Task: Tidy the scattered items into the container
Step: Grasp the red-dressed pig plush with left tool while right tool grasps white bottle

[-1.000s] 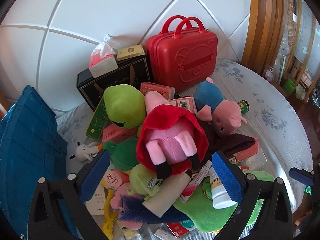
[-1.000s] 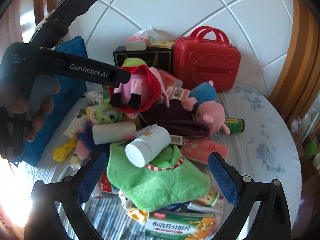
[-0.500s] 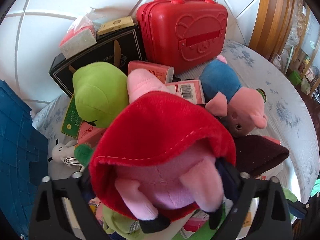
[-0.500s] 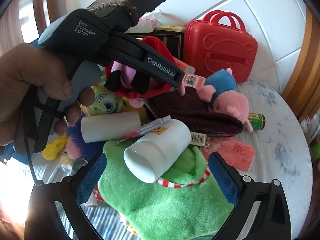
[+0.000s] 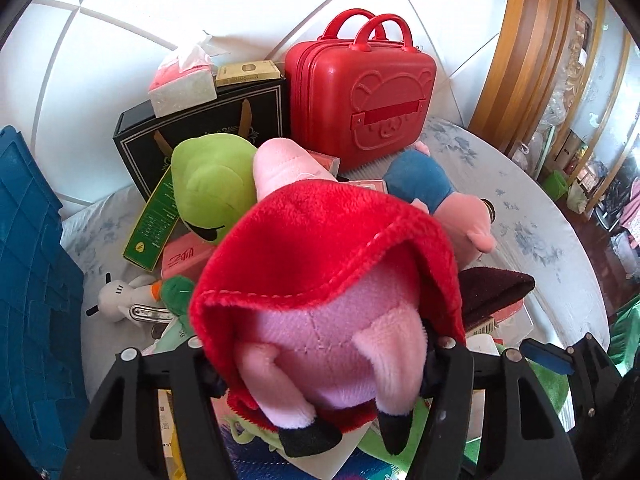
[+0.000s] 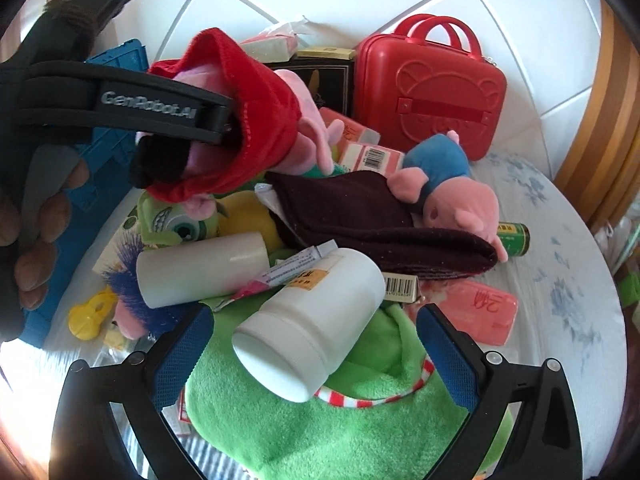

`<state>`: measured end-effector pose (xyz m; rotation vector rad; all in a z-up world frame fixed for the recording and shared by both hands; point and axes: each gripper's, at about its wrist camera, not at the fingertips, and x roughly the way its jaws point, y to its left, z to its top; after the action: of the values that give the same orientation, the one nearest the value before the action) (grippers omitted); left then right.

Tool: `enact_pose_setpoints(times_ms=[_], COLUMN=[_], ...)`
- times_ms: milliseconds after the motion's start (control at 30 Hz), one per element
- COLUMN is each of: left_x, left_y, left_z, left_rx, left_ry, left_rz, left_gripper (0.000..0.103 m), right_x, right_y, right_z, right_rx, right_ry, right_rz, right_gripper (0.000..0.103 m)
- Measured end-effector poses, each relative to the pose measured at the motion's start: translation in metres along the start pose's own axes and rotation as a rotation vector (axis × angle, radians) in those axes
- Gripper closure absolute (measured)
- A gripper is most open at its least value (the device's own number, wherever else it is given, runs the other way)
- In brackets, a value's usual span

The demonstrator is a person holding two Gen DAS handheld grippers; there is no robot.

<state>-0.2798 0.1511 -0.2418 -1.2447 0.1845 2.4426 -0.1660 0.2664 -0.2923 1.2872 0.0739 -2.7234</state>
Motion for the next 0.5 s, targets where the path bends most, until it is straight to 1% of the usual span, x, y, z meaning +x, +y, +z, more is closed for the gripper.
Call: enact_pose_setpoints(times_ms=[33, 67, 100, 133, 200, 233, 333, 367, 500], left_x=[-0.003, -0.005, -0.008, -0.01, -0.016, -0.019, -0.025, -0.027, -0.035], left_y=[0.001, 0.002, 0.003, 0.004, 0.005, 0.005, 0.006, 0.006, 0.006], left_z=[-0.001, -0.002, -0.003, -0.004, -0.005, -0.006, -0.009, -0.01, -0.013], left_rx=[-0.001, -0.002, -0.004, -0.007, -0.007, -0.004, 0.003, 0.003, -0.001], left_ry=[-0.004, -0.007, -0.01, -0.012, -0.02, -0.024, -0.03, -0.032, -0.039], left_rz=[0.0, 0.001, 0.001, 0.001, 0.004, 0.006, 0.006, 0.007, 0.012], left_gripper=[0.039, 0.039, 0.039, 0.039, 0.039, 0.039, 0.039, 0.039, 0.039], right_x=[0.003, 0.006, 0.01, 0.012, 0.012, 0.011, 0.007, 0.005, -0.004], right_y=[-0.001, -0.002, -0.002, -0.003, -0.004, -0.005, -0.006, -0.007, -0.008], right_z=[0.001, 0.002, 0.002, 0.002, 0.002, 0.002, 0.001, 0.0, -0.001], right_rx=[0.005, 0.008, 0.014, 0.021, 0.03, 0.034, 0.047, 0.05, 0.057], right_ry=[0.004, 0.015, 0.027, 0.035, 0.037, 0.037, 0.033, 0.032, 0.032], right_rz=[-0.008, -0.012, -0.013, -0.018, -0.024, -0.024, -0.018, -0.018, -0.013], right_gripper=[0.003, 0.007, 0.015, 0.019, 0.037, 0.039, 0.05, 0.056, 0.056])
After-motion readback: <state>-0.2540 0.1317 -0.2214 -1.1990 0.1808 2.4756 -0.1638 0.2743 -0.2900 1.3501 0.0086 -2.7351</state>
